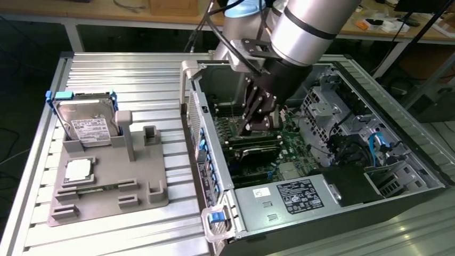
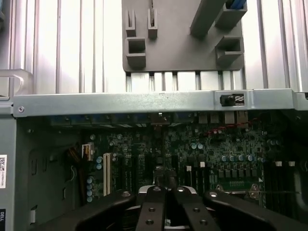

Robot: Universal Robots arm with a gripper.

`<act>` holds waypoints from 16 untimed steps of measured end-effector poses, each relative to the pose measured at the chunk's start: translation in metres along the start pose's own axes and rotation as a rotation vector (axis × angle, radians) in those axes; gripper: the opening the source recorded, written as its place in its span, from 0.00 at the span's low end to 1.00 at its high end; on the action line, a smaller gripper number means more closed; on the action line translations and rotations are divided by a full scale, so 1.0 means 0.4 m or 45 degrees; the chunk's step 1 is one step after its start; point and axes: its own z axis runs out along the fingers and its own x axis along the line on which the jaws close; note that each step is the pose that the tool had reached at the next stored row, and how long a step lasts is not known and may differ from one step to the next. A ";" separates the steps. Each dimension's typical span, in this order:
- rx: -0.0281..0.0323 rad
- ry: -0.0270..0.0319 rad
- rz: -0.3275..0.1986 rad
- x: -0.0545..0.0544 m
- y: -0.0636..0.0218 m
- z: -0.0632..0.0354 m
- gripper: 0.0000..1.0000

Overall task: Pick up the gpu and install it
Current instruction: 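Press down on the gpu until it lock into place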

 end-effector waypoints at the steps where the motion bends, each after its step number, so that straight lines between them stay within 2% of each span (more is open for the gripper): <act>1: -0.0239 -0.0007 0.000 0.000 -0.004 -0.001 0.11; 4: -0.0920 -0.0028 0.001 0.000 -0.015 -0.003 0.11; 5: -0.1113 -0.0038 0.001 -0.001 -0.019 -0.003 0.11; 6: -0.1246 -0.0047 0.001 -0.001 -0.021 -0.002 0.11; 8: -0.1448 -0.0062 0.001 -0.001 -0.026 0.000 0.11; 9: -0.1498 -0.0066 0.000 -0.001 -0.027 0.002 0.11; 11: -0.1503 -0.0066 0.001 0.000 -0.025 0.012 0.11; 16: -0.1502 -0.0068 0.000 0.001 -0.001 0.039 0.11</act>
